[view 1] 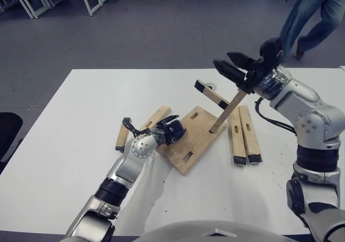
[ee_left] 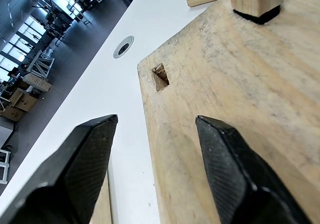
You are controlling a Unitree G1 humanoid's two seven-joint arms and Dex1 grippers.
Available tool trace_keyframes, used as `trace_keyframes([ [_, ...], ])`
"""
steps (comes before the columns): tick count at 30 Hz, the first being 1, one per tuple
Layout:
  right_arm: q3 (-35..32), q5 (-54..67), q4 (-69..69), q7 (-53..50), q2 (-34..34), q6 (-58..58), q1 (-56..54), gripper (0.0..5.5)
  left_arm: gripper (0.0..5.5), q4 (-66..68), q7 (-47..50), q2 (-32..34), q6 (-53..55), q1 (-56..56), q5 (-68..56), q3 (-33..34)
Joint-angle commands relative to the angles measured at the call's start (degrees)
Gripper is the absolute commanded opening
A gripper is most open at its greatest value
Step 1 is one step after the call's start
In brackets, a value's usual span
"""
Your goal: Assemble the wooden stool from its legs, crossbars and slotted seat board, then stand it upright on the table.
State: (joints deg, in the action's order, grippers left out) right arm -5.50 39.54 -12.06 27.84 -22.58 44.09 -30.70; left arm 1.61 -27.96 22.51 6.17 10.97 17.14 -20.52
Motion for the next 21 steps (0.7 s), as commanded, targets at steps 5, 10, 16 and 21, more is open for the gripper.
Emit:
trace_keyframes([
  [5, -6.83, 8.71, -2.27, -6.67, 3.57, 5.17, -7.97, 3.46, 2.9, -0.67, 0.03, 1.07, 0.03, -1.96, 0.29, 0.75],
  [10, -15.62, 17.05, -5.62, -14.48, 4.67, 3.4, -13.01, 3.46, 2.9, -4.34, 4.45, -0.03, -4.71, -0.72, -2.07, 5.92],
  [16, -21.52, 13.58, -7.52, -19.88, 2.27, -0.23, -1.44, 3.46, 2.9, -2.09, 3.25, 5.43, -4.12, -2.22, -1.97, 10.66],
  [21, -21.48, 6.45, -8.5, -18.71, 1.29, -4.89, 12.67, 3.46, 2.9, 1.86, 0.08, 9.29, -4.38, -6.65, -1.66, 9.51],
])
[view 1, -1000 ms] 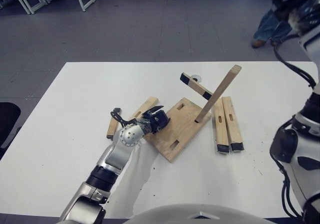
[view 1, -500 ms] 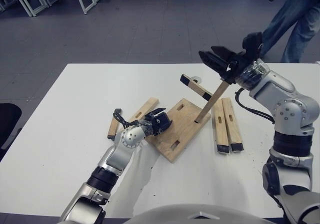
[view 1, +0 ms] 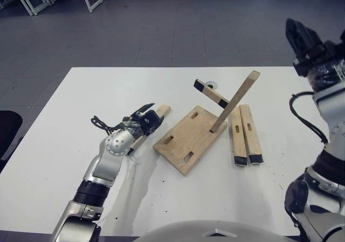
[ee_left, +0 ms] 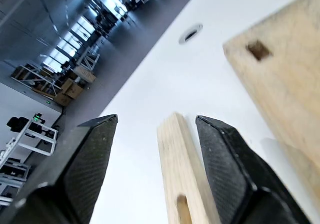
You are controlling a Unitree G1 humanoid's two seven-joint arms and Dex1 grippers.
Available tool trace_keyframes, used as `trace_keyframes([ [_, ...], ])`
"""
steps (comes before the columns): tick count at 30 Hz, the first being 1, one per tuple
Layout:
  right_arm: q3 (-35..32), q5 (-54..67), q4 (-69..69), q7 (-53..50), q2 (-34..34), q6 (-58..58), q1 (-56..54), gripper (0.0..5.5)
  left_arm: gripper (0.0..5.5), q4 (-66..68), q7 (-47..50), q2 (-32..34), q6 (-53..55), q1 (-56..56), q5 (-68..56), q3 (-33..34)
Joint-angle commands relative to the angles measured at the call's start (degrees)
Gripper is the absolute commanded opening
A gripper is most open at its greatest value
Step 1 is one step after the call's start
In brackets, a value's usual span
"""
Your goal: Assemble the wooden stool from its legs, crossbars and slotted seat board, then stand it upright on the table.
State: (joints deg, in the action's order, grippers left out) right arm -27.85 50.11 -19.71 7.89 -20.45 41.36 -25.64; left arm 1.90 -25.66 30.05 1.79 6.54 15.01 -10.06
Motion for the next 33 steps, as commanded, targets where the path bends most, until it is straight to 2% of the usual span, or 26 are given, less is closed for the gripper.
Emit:
trace_keyframes([
  [1, 2.59, -7.14, -1.25, 2.64, -1.79, -3.38, 11.94, 3.46, 2.9, 1.86, -3.22, 1.96, -0.2, -2.74, 0.04, -1.42],
  [6, 10.63, -17.45, -1.45, 5.83, -2.19, -6.14, 30.15, 3.46, 2.9, 1.51, -5.66, 2.75, -0.48, -3.69, -0.84, -1.68],
  [12, 17.13, -23.52, -2.25, 7.82, -1.75, -7.92, 40.56, 3.46, 2.9, -3.3, -8.43, 2.82, 1.07, -7.85, -1.79, -2.8],
  [20, 21.3, -26.68, -3.49, 6.87, -1.39, -5.92, 43.34, 3.46, 2.9, -11.96, -10.19, 1.0, 6.48, -11.48, -1.79, -6.68],
  [28, 21.61, -35.11, -5.92, -1.02, -0.84, -3.7, 43.47, 3.46, 2.9, -13.13, -9.62, -1.27, 9.13, -8.89, -1.14, -9.63],
  [33, 21.78, -35.14, -1.76, -0.61, 1.04, -3.46, 40.47, 3.46, 2.9, -12.09, -8.95, -2.77, 9.8, -7.77, -0.88, -10.98],
])
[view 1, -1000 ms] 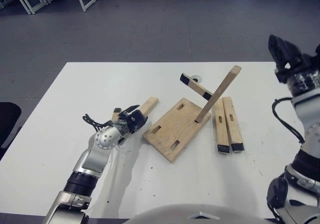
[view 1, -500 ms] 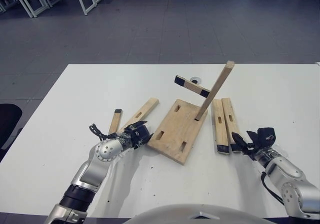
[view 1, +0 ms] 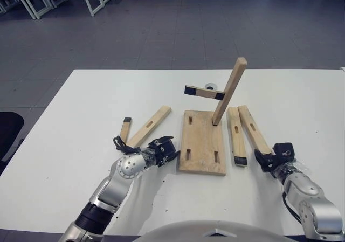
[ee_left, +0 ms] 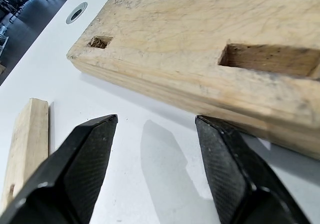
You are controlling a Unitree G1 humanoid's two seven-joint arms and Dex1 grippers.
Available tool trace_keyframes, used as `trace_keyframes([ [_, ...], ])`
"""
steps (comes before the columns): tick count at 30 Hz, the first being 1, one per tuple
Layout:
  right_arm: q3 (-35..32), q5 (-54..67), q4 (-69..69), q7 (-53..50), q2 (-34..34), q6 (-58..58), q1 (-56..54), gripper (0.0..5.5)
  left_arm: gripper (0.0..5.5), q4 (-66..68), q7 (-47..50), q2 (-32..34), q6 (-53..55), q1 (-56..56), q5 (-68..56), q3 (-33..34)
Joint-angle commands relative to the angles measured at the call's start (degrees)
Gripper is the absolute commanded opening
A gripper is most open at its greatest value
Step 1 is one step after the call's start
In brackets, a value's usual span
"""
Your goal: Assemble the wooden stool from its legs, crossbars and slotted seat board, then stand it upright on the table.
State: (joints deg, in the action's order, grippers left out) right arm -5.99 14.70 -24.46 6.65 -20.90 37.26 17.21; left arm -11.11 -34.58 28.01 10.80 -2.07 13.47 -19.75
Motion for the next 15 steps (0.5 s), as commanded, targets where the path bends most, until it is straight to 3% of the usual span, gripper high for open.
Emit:
trace_keyframes([
  [1, -0.05, 0.55, 4.23, 1.06, 1.87, 0.63, -3.2, 3.46, 2.9, 1.35, -0.11, -0.97, 0.78, 1.04, 0.71, -1.55],
  [4, -0.42, 1.4, 7.98, 2.71, 2.38, 0.92, -5.73, 3.17, 2.9, 3.06, -0.84, -1.57, 0.74, 1.94, 0.89, -2.62],
  [10, -2.61, -1.48, 13.94, 4.07, -0.55, -4.64, -12.01, 2.04, 2.9, 6.67, -0.79, -2.9, 0.29, 3.62, 0.38, -3.29],
  [13, -7.95, 1.91, 15.21, 4.97, 0.2, -10.02, -18.19, 2.02, 2.9, 7.75, -0.78, -3.84, -0.34, 4.26, -0.89, -2.63],
  [15, -12.68, 8.0, 14.17, 6.58, 0.96, -11.83, -24.05, 2.02, 2.9, 6.07, -0.48, -4.02, 0.96, 3.58, -4.67, 1.47],
])
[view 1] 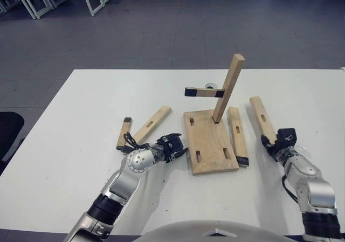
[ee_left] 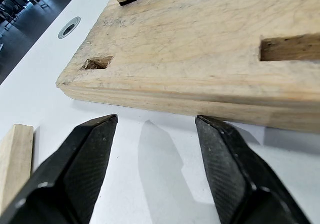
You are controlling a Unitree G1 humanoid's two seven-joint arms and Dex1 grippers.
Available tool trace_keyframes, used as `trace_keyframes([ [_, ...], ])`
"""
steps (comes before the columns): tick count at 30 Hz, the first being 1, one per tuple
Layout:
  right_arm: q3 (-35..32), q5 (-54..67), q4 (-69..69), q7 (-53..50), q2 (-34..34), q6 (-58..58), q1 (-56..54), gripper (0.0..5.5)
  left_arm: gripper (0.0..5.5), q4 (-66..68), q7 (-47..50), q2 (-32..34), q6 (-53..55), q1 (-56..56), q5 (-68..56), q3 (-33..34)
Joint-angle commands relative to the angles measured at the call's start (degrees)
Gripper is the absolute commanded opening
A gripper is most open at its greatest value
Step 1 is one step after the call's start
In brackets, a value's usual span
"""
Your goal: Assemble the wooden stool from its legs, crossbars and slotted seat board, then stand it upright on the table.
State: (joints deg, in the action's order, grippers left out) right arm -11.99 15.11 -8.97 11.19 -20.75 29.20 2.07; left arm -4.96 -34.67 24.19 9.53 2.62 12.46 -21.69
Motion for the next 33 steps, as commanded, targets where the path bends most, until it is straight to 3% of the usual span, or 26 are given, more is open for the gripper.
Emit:
trace_keyframes([
  [1, -8.76, 11.35, -2.2, 2.87, 1.2, -3.79, -11.59, 2.02, 2.9, -1.4, -0.36, -0.57, 3.59, -1.6, -6.6, 6.3],
  [5, -14.07, 32.73, -8.29, 6.25, 1.88, 3.45, -18.61, 2.02, 3.09, -9.8, -0.25, -5.18, 16.7, 0.32, -27.14, 21.14],
  [9, -12.04, 47.65, -12.96, 10.58, -0.28, 11.55, -18.77, 2.02, 3.67, -16.42, 3.2, -10.14, 34.75, 7.57, -56.99, 32.5],
  [10, -10.95, 49.23, -13.25, 11.98, -1.02, 12.95, -18.93, 2.02, 3.93, -17.23, 4.64, -10.85, 38.26, 8.97, -64.83, 34.33],
  [15, -4.9, 55.27, -12.05, 22.08, -4.14, 19.63, -18.7, 2.02, 3.96, -15.14, 17.05, -15.62, 43.01, 14.72, -96.9, 36.83],
  [20, -1.06, 59.9, -9.88, 29.69, -6.05, 24.74, -18.59, 2.02, 3.96, -14.98, 22.5, -14.4, 43.23, 15.68, -103.27, 32.96],
  [29, 5.29, 58.3, -8.15, 34.68, -6.09, 26.92, -19.79, 2.02, 3.96, -16.97, 21.28, -11.29, 42.72, 16.16, -99.92, 27.77],
  [33, 6.13, 57.36, -7.77, 35.3, -6.51, 26.77, -19.7, 2.02, 3.28, -17.34, 17.75, -7.68, 43.31, 15.78, -98.04, 27.15],
])
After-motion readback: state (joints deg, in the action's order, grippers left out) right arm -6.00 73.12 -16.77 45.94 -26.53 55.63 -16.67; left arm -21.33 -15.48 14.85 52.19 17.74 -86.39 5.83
